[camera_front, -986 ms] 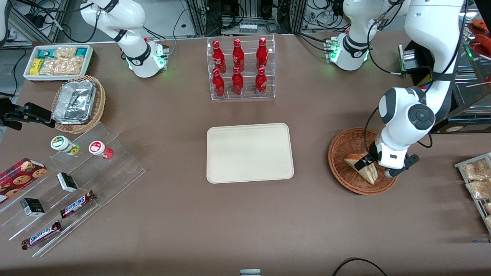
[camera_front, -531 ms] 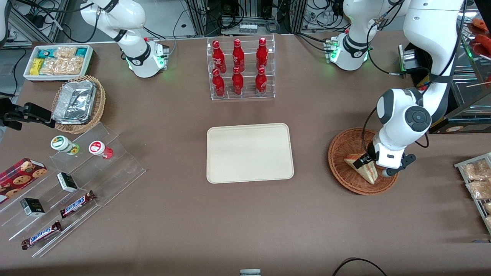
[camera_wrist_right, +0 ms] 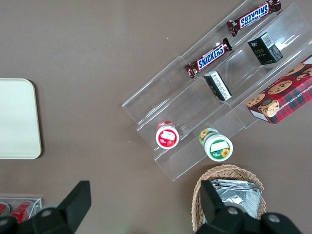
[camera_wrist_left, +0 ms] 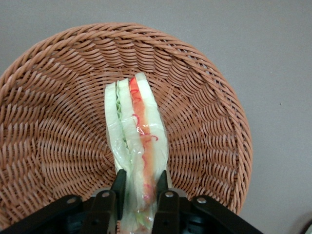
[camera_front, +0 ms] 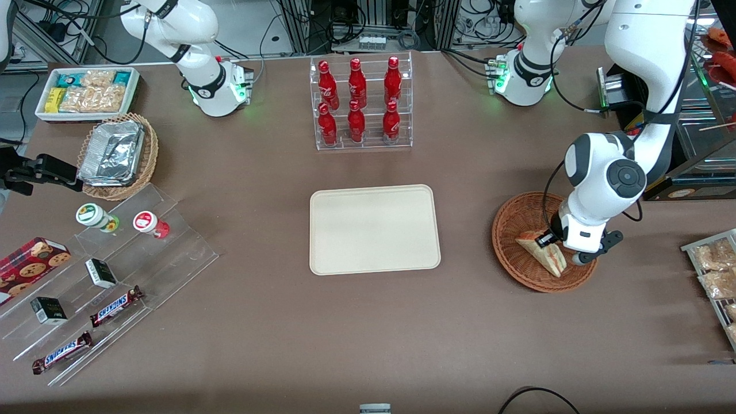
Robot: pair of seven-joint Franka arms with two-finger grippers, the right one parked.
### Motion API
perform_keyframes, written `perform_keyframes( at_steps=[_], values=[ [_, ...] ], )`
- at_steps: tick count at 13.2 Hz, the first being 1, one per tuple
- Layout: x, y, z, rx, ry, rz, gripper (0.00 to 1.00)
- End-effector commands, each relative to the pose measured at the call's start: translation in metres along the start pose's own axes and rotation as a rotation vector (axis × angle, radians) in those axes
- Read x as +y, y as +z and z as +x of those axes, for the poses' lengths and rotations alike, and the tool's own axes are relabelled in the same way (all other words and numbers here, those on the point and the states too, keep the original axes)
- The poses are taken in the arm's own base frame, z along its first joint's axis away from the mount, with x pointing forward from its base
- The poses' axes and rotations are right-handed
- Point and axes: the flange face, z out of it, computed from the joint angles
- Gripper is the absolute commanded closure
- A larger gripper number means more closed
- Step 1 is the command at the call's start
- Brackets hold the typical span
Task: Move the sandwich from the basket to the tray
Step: 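Close the left gripper on the wrapped sandwich's crust edge, then lift the sandwich with the left gripper and carry it toward the cream tray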
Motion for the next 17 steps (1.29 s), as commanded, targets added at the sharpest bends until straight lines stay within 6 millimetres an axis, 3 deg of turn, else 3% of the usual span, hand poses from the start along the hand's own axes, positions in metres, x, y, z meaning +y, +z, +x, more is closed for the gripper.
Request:
perform_keyframes(
  at_steps=[1, 5, 9, 11, 14, 17],
  values=[
    [0.011, -0.043, 0.015, -0.019, 0.020, 0.027, 1.00],
    [0.043, -0.116, 0.034, -0.041, 0.069, 0.054, 1.00],
    [0.102, -0.167, 0.014, -0.011, 0.151, -0.009, 1.00],
    [0.138, -0.176, -0.008, -0.006, 0.218, -0.043, 1.00],
    [0.201, -0.167, -0.058, -0.024, 0.334, -0.059, 1.00],
    [0.238, -0.155, -0.102, -0.046, 0.408, -0.058, 1.00]
  ],
)
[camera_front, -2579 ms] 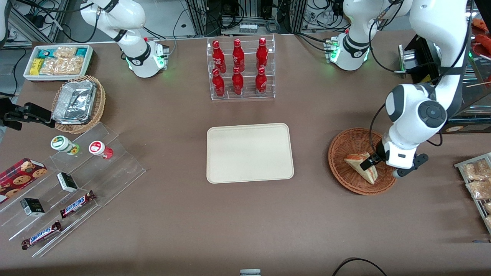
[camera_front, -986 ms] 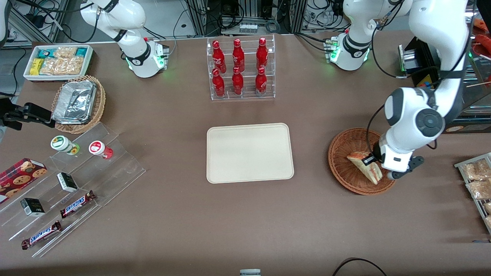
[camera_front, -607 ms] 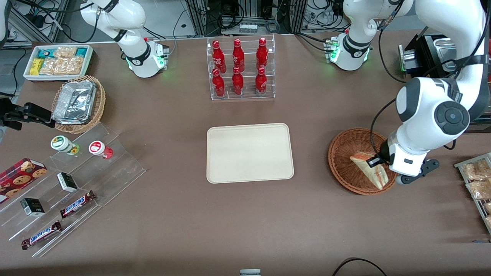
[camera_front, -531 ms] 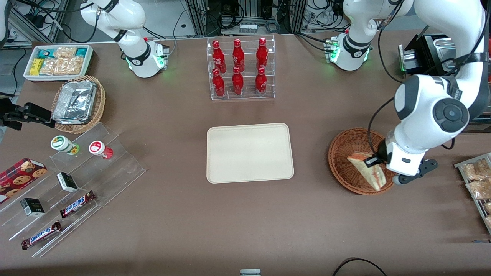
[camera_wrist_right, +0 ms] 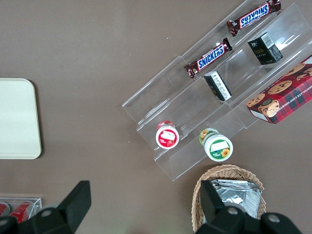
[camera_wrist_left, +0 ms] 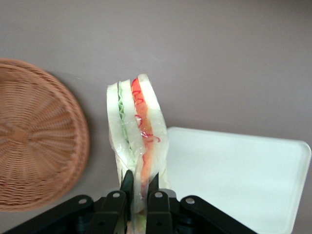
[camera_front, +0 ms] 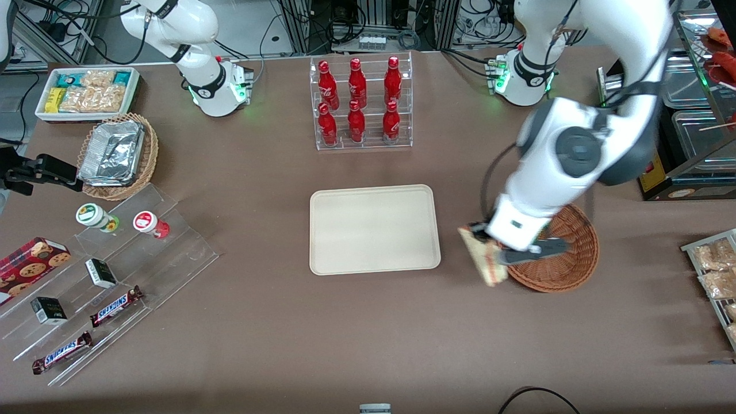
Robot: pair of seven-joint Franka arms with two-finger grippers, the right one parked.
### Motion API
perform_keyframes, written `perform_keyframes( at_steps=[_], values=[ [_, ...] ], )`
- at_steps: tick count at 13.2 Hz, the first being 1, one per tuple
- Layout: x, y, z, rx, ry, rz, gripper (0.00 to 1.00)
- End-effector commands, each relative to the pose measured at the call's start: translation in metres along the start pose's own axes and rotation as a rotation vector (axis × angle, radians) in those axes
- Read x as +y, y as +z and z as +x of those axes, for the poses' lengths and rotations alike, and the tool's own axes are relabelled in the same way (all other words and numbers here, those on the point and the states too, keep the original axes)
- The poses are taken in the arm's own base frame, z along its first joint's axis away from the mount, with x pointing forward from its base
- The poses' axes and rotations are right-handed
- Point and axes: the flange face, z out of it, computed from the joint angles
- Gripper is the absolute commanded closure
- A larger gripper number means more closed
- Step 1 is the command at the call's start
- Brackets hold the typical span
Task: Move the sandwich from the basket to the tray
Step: 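Lift the sandwich with the left gripper and carry it toward the cream tray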
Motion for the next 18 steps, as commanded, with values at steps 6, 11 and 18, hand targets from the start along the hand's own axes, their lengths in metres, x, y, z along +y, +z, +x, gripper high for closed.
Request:
perform_keyframes(
  at_steps=[6, 11, 18],
  values=[
    [0.111, 0.059, -0.066, -0.074, 0.108, 0.028, 1.00],
    [0.166, 0.113, -0.100, -0.084, 0.139, 0.011, 1.00],
    [0.197, 0.166, -0.137, -0.054, 0.206, 0.034, 1.00]
  ],
)
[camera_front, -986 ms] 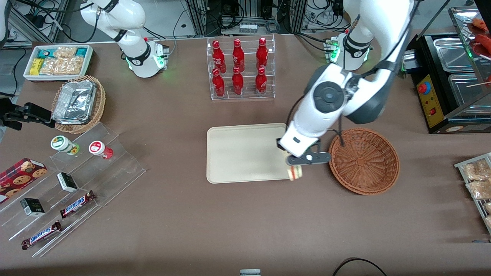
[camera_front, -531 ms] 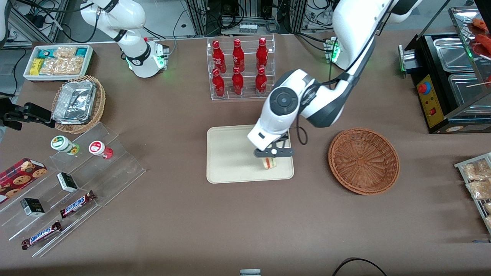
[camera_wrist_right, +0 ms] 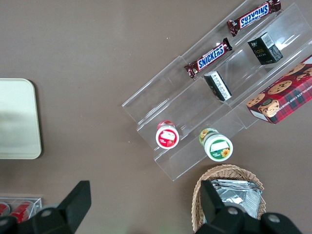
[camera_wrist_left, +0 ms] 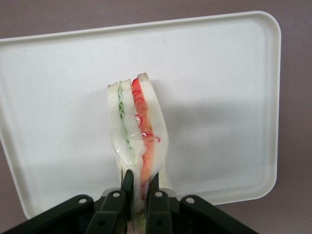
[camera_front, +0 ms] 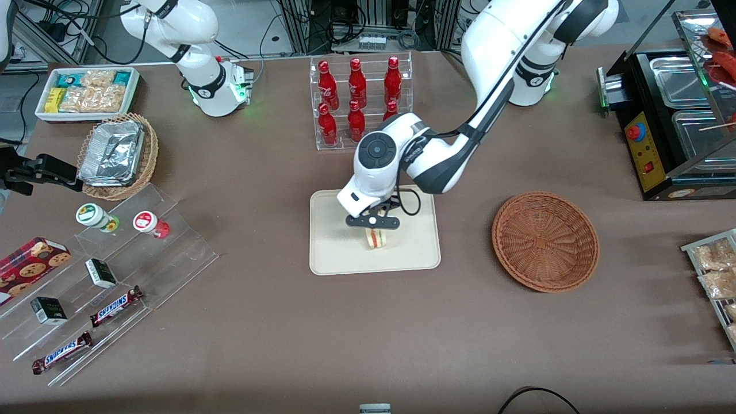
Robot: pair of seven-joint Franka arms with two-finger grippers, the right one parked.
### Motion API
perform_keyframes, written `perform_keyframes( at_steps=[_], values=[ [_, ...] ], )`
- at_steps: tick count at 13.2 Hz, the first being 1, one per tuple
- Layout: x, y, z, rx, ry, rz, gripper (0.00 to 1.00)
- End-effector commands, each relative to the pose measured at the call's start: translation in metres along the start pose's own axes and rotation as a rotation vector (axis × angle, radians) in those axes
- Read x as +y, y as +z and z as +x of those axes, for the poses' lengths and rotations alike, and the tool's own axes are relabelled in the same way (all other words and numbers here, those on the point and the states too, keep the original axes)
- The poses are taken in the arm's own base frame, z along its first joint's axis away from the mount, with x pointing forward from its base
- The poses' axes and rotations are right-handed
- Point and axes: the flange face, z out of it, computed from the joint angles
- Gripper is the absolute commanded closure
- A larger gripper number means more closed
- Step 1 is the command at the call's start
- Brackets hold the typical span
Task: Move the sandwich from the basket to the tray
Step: 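Lower the sandwich onto the tray and open the left gripper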
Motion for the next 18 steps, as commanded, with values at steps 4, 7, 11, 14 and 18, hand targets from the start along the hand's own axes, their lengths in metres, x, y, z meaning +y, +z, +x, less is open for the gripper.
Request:
perform_keyframes(
  at_steps=[4, 7, 11, 14, 18],
  values=[
    [0.004, 0.017, 0.005, 0.006, -0.011, 0.010, 1.00],
    [0.005, 0.025, 0.007, 0.016, -0.012, -0.006, 1.00],
    [0.004, 0.037, 0.007, 0.004, -0.005, 0.002, 0.45],
    [0.002, 0.027, 0.010, 0.012, -0.004, -0.001, 0.01],
    [-0.005, -0.037, 0.015, 0.039, -0.030, 0.003, 0.01]
  ],
)
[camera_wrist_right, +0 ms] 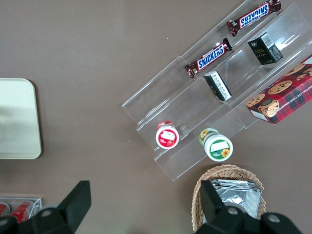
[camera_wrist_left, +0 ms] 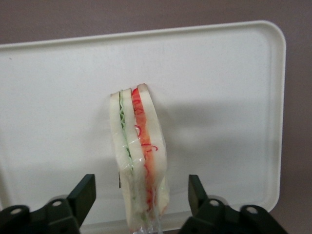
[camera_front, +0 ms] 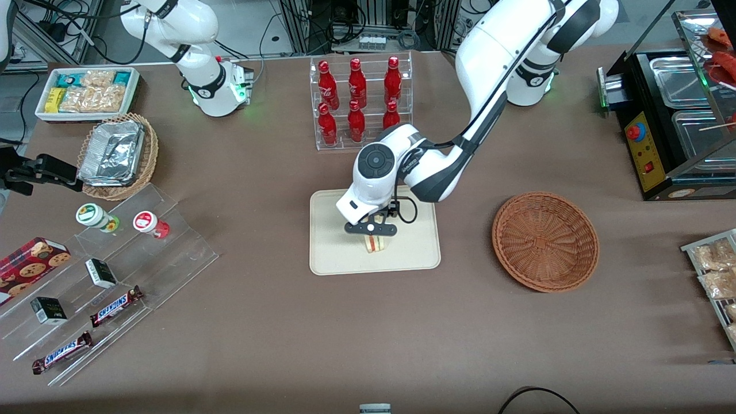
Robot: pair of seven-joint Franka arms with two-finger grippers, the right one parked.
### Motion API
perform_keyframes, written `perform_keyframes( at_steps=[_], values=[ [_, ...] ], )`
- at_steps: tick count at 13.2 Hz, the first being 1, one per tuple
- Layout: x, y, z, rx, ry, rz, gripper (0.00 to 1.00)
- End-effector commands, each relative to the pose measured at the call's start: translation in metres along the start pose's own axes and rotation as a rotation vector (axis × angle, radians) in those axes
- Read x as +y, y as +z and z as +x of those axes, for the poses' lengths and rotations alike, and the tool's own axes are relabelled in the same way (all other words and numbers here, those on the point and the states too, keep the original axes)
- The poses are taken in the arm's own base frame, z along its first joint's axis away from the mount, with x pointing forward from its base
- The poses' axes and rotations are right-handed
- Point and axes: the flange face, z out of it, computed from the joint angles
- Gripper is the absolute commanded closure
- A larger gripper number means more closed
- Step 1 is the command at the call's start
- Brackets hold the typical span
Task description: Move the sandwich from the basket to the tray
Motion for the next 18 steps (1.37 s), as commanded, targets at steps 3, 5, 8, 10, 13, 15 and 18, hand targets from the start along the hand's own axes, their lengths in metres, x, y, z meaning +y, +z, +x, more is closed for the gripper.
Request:
perform_keyframes(
  at_steps=[3, 5, 8, 10, 13, 15, 18],
  values=[
    [-0.027, -0.103, 0.014, 0.067, -0.072, 0.018, 0.01],
    [-0.058, -0.142, 0.026, 0.068, -0.131, 0.016, 0.01],
    [-0.104, -0.196, 0.033, 0.069, -0.186, 0.043, 0.01],
    [-0.135, -0.224, 0.033, 0.049, -0.232, 0.046, 0.01],
    [-0.188, -0.255, 0.034, 0.014, -0.222, 0.093, 0.01],
    [-0.218, -0.267, 0.036, -0.009, -0.210, 0.115, 0.01],
    [-0.266, -0.274, 0.039, -0.043, -0.195, 0.136, 0.01]
  ],
)
